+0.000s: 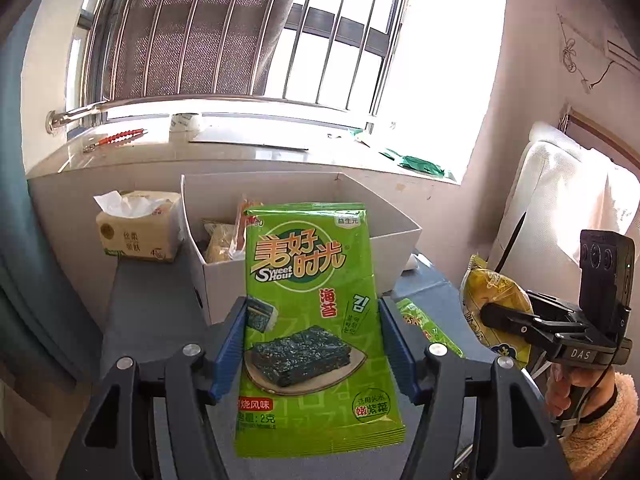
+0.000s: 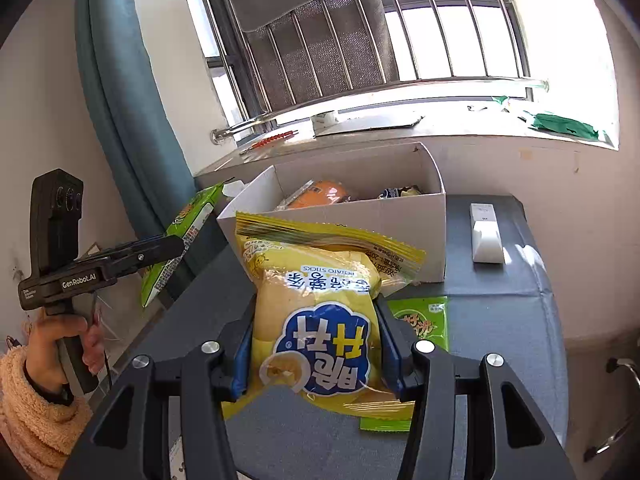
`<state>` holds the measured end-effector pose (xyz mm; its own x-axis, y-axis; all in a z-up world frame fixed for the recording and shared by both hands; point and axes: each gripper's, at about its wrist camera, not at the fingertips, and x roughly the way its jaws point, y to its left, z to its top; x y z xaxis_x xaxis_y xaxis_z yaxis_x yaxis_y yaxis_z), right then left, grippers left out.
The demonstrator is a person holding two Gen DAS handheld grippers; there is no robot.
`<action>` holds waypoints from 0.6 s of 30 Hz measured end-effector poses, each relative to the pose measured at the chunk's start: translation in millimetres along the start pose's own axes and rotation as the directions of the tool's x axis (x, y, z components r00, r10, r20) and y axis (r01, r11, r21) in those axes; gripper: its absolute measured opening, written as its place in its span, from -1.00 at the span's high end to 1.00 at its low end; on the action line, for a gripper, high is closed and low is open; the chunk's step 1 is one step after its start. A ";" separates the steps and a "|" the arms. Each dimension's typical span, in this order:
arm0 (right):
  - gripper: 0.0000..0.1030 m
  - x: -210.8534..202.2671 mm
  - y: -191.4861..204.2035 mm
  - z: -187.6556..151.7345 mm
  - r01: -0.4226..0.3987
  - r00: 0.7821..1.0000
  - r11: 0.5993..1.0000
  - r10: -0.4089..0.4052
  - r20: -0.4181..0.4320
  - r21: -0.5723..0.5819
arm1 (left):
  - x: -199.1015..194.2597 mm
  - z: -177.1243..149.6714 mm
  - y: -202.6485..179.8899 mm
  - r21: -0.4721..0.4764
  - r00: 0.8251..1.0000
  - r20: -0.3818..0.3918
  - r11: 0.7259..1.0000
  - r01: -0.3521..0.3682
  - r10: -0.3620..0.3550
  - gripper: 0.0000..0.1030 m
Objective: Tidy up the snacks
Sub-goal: 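Drop yellow bag into box with right gripper while left drops seaweed pack in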
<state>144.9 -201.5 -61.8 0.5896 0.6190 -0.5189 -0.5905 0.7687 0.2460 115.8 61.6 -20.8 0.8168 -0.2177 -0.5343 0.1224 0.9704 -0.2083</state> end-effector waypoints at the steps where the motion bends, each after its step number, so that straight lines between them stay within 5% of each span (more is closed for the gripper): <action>1: -0.08 5.9 -2.0 15.2 0.002 1.000 1.000 -0.002 0.012 0.004 | 0.6 13.8 3.8 -0.009 1.000 0.013 1.000 0.005 -0.005 -0.31; 10: -0.09 90.0 -38.3 125.9 0.067 0.997 0.994 -0.064 -0.030 0.085 | 70.0 109.7 28.0 -0.051 0.999 0.026 0.998 -0.030 0.032 -0.33; 15: -0.09 129.9 -49.4 149.8 0.114 0.990 0.992 -0.109 -0.084 0.053 | 110.5 121.5 39.1 -0.062 0.998 -0.024 0.996 -0.062 0.061 -0.35; 17: -0.11 138.4 -52.6 152.5 0.135 0.987 0.990 -0.131 -0.093 0.036 | 121.2 121.0 44.3 -0.071 0.996 -0.035 0.994 -0.079 0.076 -0.43; 18: -0.19 141.8 -56.1 153.5 0.142 0.985 0.989 -0.137 -0.101 0.041 | 127.6 120.7 46.4 -0.065 0.996 -0.059 0.995 -0.076 0.072 -0.63</action>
<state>346.2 -132.1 -23.6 0.6065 0.4883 -0.6274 -0.4777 0.8547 0.2034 293.8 91.5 0.2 0.7886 -0.1533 -0.5955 0.0234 0.9752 -0.2200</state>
